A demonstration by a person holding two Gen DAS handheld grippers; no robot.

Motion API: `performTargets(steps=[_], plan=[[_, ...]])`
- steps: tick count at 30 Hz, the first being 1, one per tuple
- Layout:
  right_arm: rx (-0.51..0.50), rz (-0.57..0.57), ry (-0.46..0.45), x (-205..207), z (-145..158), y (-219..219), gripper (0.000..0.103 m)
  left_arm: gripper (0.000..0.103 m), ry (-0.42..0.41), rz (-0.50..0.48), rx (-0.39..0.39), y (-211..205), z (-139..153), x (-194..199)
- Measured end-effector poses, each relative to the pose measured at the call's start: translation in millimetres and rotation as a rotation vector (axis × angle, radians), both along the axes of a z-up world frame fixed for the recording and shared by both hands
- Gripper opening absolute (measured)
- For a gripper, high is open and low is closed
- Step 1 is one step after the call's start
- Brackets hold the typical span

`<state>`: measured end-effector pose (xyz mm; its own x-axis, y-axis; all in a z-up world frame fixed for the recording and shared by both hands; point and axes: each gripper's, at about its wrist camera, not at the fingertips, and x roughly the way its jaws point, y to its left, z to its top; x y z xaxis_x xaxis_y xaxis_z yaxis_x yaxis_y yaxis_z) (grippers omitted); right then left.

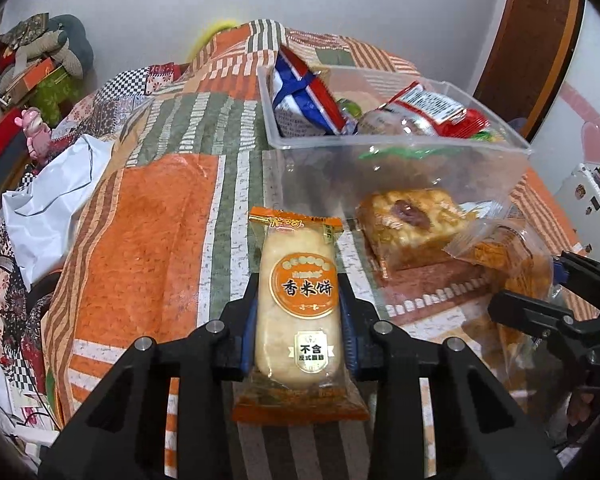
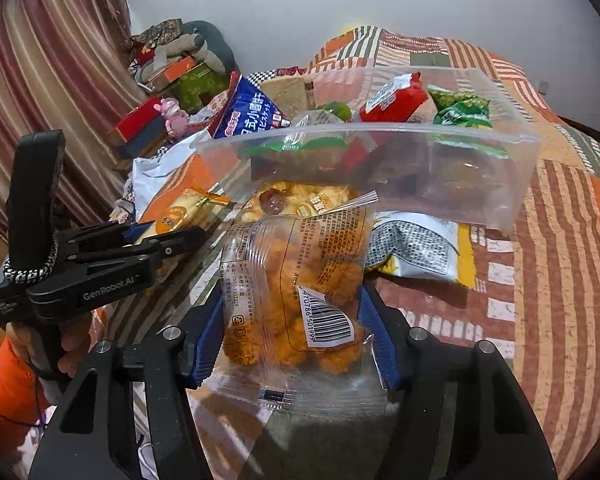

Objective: Organize snacks
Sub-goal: 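Carry the rice cake with left tool while right tool carries the nugget bag over the box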

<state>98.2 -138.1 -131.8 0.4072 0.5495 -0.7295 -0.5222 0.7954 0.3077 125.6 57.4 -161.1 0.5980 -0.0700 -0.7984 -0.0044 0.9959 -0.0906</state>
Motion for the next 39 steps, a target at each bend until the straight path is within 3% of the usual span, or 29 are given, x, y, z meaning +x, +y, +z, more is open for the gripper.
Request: performTargets(steps=[13,23,39], plan=[[0.025,-0.049,-0.107,1.0,39.0,-15.8,0.059,0.034,-0.095,-0.040,0.010,-13.8,44.3,-9.2],[0.046,-0.118,-0.196,24.1,66.5,-29.6,0.059,0.034,-0.174,-0.079,-0.008,-33.5,76.5,7.9],[0.060,-0.189,-0.239,66.2,73.8,-35.9,0.059,0.034,-0.199,-0.114,-0.035,-64.3,82.2,69.6]])
